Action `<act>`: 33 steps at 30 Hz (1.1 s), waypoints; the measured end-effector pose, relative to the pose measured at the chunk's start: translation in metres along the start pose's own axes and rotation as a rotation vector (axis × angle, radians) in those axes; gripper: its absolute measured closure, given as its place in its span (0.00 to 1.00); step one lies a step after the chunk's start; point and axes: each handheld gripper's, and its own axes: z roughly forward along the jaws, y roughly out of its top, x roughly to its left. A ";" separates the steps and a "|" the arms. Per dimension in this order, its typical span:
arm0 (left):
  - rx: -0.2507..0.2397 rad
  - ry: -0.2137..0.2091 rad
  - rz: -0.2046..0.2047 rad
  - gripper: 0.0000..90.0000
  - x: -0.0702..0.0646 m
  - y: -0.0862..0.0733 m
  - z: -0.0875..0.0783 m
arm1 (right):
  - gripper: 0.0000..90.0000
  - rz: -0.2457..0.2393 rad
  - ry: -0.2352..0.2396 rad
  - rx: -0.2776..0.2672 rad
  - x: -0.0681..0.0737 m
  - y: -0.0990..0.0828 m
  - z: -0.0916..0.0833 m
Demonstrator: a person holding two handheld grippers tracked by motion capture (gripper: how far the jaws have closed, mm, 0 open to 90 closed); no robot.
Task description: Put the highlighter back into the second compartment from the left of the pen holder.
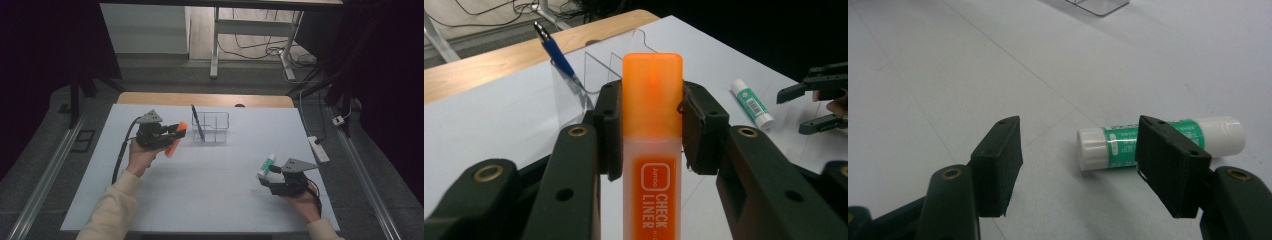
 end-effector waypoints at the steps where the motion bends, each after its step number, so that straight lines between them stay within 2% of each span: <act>1: 0.000 -0.003 0.001 0.72 0.000 0.002 0.001 | 0.38 0.000 -0.001 0.000 0.000 0.000 0.000; 16: -0.034 -0.018 0.000 0.72 0.002 0.031 0.012 | 0.38 0.011 -0.006 -0.006 -0.001 0.000 -0.001; 33: -0.034 -0.011 0.009 0.72 0.001 0.051 0.032 | 0.38 0.010 -0.003 0.001 -0.001 -0.001 0.000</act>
